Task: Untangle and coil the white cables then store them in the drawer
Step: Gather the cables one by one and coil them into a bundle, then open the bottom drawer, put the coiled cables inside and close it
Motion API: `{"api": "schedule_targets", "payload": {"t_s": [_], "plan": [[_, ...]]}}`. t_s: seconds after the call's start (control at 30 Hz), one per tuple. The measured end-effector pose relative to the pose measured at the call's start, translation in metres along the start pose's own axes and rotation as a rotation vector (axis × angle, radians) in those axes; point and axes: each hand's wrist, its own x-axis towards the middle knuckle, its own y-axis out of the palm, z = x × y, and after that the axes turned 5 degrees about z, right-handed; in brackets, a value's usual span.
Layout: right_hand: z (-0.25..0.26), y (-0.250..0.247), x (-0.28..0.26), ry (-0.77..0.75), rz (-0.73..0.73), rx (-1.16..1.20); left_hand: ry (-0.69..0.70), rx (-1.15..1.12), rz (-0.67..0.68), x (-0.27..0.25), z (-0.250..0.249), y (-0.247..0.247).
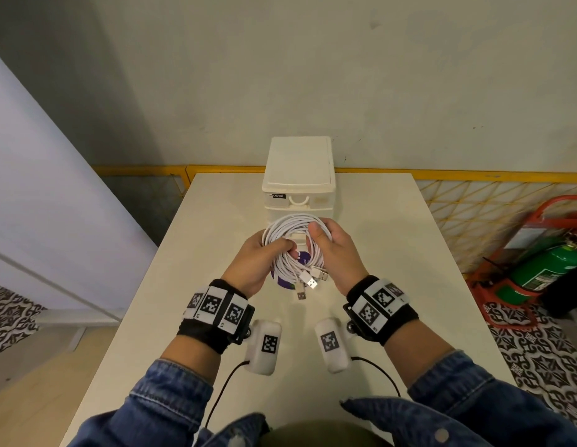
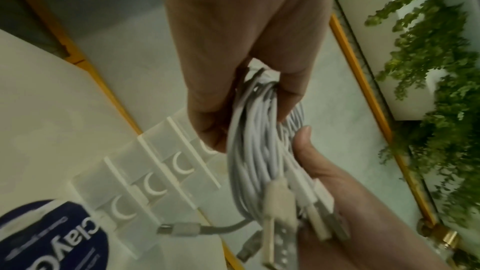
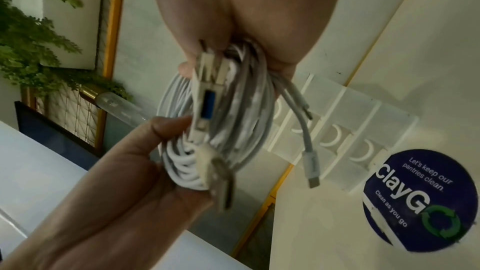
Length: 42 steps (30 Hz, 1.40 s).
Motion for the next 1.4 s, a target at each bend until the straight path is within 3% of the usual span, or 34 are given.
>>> {"api": "schedule_targets", "payload": {"t_s": [0.2,0.3,0.57,0.83,1.0,1.23,1.4], "plan": [[0.002,-0.001,-0.008,0.043,0.063,0.151,0.092,0.025,-0.156,0.005,-0.007,0.007],[-0.001,0.006,-0.016,0.113,0.129,0.317,0.135,-0.037,-0.26,0.009,-0.009,0.005],[0.002,0.021,-0.025,0.216,0.139,0.724,0.265,-0.012,-0.408,0.002,-0.006,0.022],[0.001,0.015,-0.019,0.265,-0.126,0.62,0.197,-0.046,-0.209,-0.023,0.019,0.044],[-0.001,0.015,-0.014,0.177,-0.288,0.559,0.123,-0.021,-0.133,-0.026,0.023,0.042],[-0.002,0.022,-0.003,0.17,-0.33,0.643,-0.007,0.004,0.089,-0.022,0.028,0.016],[-0.003,0.035,0.005,0.136,-0.406,0.56,-0.098,0.047,0.126,-0.02,0.035,-0.004]]}}
